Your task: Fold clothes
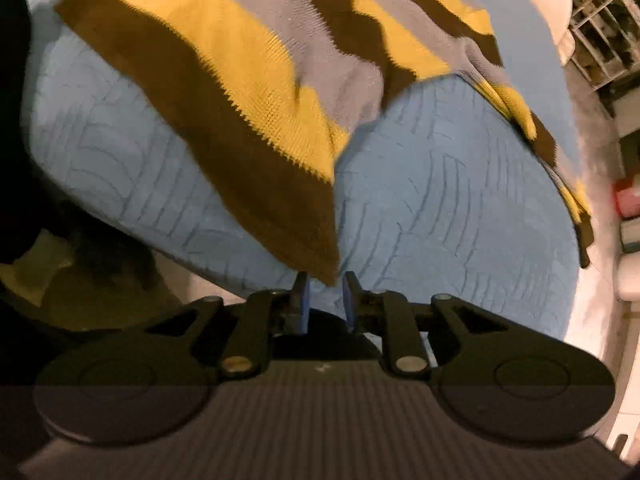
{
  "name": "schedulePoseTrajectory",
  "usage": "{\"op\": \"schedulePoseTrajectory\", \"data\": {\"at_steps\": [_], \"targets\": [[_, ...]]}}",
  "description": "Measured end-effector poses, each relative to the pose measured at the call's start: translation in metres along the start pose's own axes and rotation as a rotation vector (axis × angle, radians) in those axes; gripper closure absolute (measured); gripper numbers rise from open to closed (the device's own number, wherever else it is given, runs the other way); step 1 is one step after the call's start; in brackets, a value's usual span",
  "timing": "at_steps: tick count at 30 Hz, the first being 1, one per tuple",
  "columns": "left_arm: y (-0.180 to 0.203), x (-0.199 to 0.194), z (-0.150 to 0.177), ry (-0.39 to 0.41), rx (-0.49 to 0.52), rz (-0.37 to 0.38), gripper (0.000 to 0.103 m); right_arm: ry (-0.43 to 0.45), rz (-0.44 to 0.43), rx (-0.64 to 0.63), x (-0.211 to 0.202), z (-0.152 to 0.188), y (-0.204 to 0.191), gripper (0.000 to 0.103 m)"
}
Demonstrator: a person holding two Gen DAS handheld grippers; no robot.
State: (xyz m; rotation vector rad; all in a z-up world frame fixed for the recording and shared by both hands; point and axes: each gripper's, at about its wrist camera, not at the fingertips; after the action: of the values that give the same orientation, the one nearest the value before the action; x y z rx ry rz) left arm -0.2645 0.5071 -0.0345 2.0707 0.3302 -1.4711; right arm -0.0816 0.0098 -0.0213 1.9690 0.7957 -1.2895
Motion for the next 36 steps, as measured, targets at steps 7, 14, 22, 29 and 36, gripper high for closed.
{"op": "schedulePoseTrajectory", "data": {"at_steps": [7, 14, 22, 29, 36], "targets": [[0.038, 0.008, -0.023, 0.121, 0.065, -0.038, 0.009, 0.294, -0.055, 0.181, -0.001, -0.034, 0.000, 0.045], [0.087, 0.085, -0.031, -0.126, 0.243, -0.129, 0.045, 0.062, -0.146, 0.104, 0.069, -0.038, -0.057, 0.033], [0.085, 0.075, -0.022, -0.124, 0.325, -0.125, 0.096, 0.194, -0.162, 0.280, 0.046, -0.027, -0.023, 0.035], [0.046, 0.047, -0.007, -0.097, 0.258, -0.186, 0.099, 0.271, -0.113, 0.407, 0.043, -0.011, 0.026, 0.034], [0.056, 0.000, 0.006, 0.176, 0.220, -0.173, 0.025, 0.362, 0.286, 0.229, 0.064, -0.012, 0.085, 0.034]]}}
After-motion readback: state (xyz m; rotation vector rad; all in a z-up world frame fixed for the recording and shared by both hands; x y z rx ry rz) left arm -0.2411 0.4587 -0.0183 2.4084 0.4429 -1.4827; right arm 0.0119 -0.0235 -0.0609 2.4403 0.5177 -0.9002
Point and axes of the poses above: each gripper's, at about its wrist camera, not at the fingertips, and x roughly the way its jaws point, y to its right, z to its underside, and after that the axes turned 2 degrees about x, right-handed
